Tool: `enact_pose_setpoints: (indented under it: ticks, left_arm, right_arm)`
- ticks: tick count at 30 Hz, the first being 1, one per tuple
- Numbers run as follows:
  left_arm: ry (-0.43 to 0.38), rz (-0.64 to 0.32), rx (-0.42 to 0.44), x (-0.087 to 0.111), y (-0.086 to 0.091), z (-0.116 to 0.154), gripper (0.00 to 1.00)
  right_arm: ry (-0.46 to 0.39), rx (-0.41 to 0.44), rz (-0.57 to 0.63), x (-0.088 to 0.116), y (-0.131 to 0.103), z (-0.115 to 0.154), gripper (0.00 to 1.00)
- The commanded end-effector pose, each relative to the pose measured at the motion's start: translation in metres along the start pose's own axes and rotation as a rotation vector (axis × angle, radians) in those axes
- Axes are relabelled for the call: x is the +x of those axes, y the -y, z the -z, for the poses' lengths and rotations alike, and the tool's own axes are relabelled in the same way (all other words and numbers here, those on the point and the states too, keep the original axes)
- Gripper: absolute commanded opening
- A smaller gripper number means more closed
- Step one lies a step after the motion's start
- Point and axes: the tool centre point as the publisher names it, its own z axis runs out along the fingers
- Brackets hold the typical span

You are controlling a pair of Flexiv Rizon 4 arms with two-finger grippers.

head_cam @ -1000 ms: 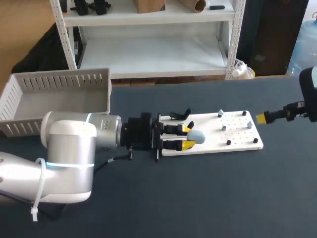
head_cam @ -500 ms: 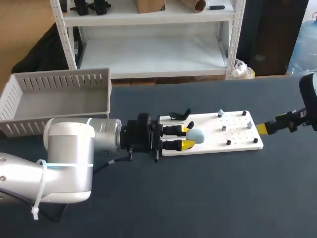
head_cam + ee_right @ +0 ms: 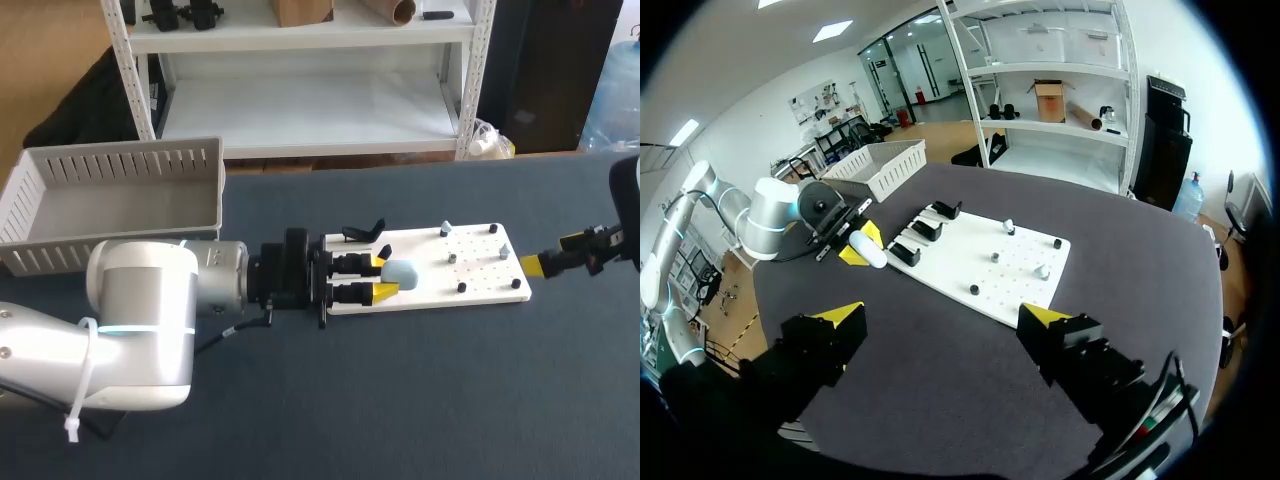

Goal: Pick up each earbud case from the left stands, insert the matching earbuds, close the lid, and place the case in the box.

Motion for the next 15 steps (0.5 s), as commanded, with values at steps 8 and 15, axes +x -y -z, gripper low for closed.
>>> enact_pose_setpoints:
  ticks: [8,15]
  left_arm:
    - [-0.002,-0.002,-0.013,-0.001,0.002,-0.001,0.00]
    - [-0.002,-0.002,-0.013,-0.001,0.002,-0.001,0.00]
  right_arm:
    - [0.003,0.008,0.000,0.001,-0.002,-0.001,1.00]
    - [-0.026,-0.009,0.063,0.005,-0.015,-0.007,1.00]
